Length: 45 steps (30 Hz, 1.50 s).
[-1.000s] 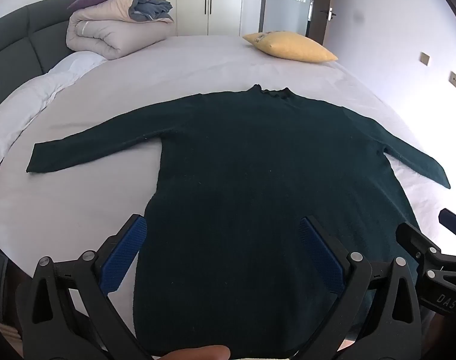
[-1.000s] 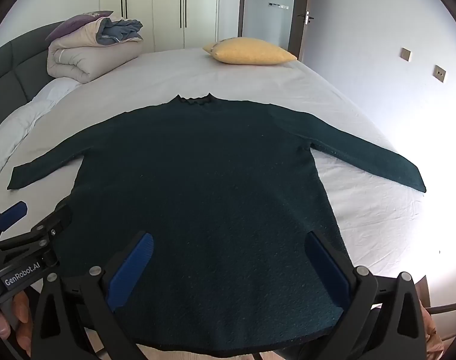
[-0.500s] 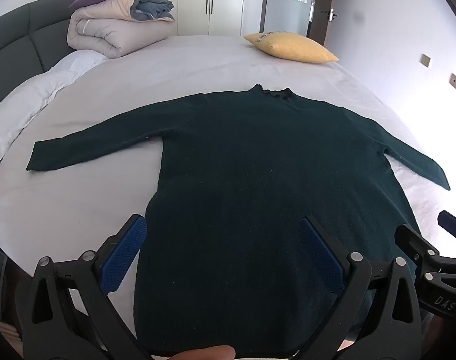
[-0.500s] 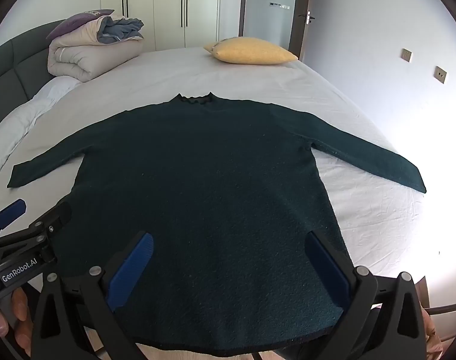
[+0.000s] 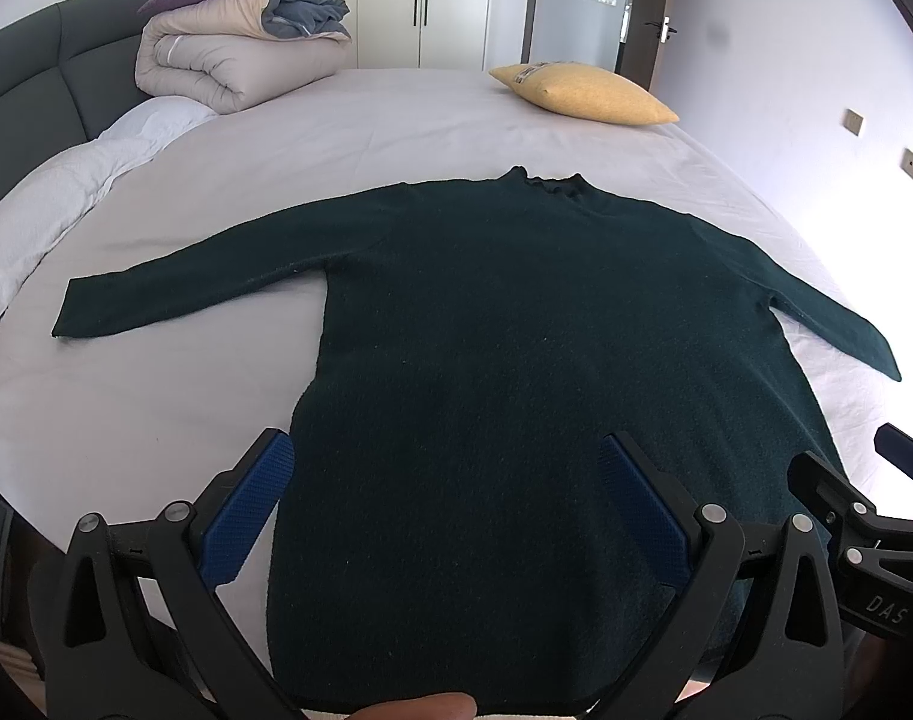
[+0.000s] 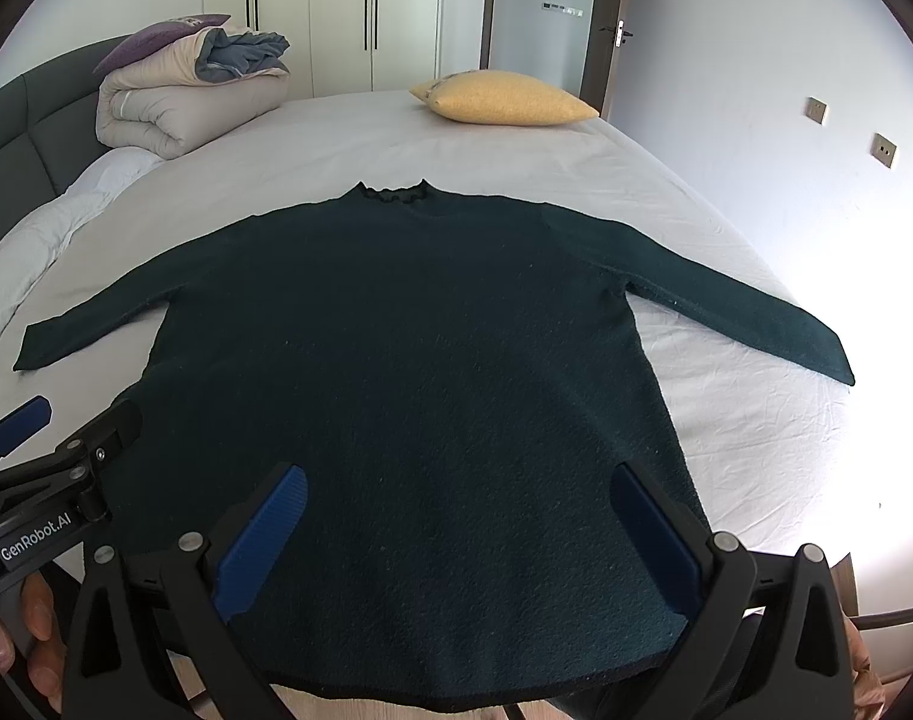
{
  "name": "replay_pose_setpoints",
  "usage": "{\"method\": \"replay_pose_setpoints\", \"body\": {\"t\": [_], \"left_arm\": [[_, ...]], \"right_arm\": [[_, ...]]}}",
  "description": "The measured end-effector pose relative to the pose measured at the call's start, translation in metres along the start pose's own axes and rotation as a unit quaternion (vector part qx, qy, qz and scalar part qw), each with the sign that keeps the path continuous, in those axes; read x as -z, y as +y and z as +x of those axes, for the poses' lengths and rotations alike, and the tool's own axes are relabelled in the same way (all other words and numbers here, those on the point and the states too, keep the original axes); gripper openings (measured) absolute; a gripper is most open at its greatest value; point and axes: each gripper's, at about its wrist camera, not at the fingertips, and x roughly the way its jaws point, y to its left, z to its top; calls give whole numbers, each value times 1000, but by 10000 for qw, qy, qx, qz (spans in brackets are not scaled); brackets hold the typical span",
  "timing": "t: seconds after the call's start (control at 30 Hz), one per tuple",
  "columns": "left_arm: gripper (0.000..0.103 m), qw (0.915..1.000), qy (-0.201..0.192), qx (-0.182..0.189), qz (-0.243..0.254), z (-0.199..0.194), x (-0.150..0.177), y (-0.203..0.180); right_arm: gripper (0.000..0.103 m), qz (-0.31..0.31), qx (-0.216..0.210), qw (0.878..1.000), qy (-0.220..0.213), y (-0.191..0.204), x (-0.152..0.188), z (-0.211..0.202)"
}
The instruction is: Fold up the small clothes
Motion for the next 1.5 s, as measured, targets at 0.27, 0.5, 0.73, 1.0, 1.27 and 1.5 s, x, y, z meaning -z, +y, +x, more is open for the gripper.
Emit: {"method": "replay_pose_setpoints", "body": {"t": [0.27, 0.5, 0.73, 1.0, 1.27, 1.5], "left_arm": [[103, 10000, 6, 6, -5, 0, 0, 0], [103, 10000, 13, 7, -8, 1, 0, 1], [103, 10000, 15, 5, -8, 1, 1, 1], [103, 10000, 17, 6, -10, 1, 1, 1], [103, 10000, 23, 10, -18, 1, 0, 1], [103, 10000, 23, 16, -20, 2, 0, 2]], "right_arm": [[103, -8, -4, 10000, 13, 0, -1, 0], [103, -11, -2, 10000, 19, 1, -1, 0], [103, -14, -1, 10000, 26, 1, 0, 1], [103, -13, 1, 10000, 29, 1, 1, 1], [103, -17, 3, 10000, 36, 1, 0, 1], [103, -17, 4, 10000, 36, 2, 1, 2]]}}
